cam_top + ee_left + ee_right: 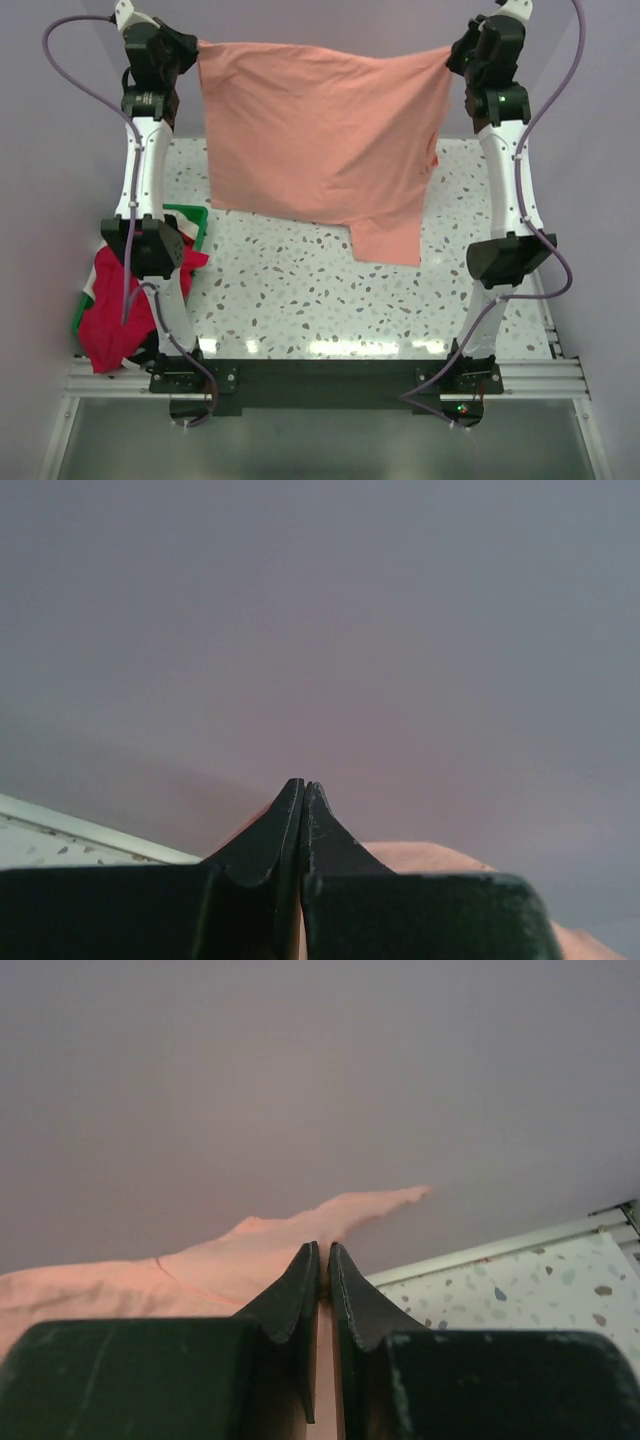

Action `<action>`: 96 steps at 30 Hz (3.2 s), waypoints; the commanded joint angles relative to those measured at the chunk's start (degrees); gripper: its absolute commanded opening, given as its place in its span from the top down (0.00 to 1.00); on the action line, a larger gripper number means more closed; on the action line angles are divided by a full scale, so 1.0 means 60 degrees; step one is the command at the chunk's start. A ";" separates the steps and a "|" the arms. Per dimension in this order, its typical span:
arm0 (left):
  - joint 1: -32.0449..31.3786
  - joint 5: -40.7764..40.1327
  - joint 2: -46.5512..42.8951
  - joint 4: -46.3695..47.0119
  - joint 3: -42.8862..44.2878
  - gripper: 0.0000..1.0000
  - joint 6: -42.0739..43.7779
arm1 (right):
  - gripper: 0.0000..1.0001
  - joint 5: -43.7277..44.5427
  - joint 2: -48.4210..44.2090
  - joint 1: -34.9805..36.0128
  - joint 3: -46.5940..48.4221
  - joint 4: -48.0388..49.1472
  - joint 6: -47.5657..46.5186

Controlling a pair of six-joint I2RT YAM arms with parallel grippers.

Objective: Fold and stack the t-shirts
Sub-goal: Flatten the tshirt out, then fold the tshirt

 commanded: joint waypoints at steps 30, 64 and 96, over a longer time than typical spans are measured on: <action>0.0779 0.1101 -0.6959 0.3098 -1.6124 1.00 -0.0457 | 1.00 0.0173 -0.6314 -0.0275 -1.5387 0.1250 0.2432; 0.0457 -0.0161 -0.9466 0.0693 -1.7741 0.67 0.0041 | 0.51 -0.0646 -0.4045 -0.0261 -1.3765 0.1187 0.1759; -0.0525 -0.1566 -0.6960 0.0225 -1.6496 0.67 -0.0457 | 0.67 -0.0763 -0.3472 -0.0041 -1.4073 0.1803 0.1876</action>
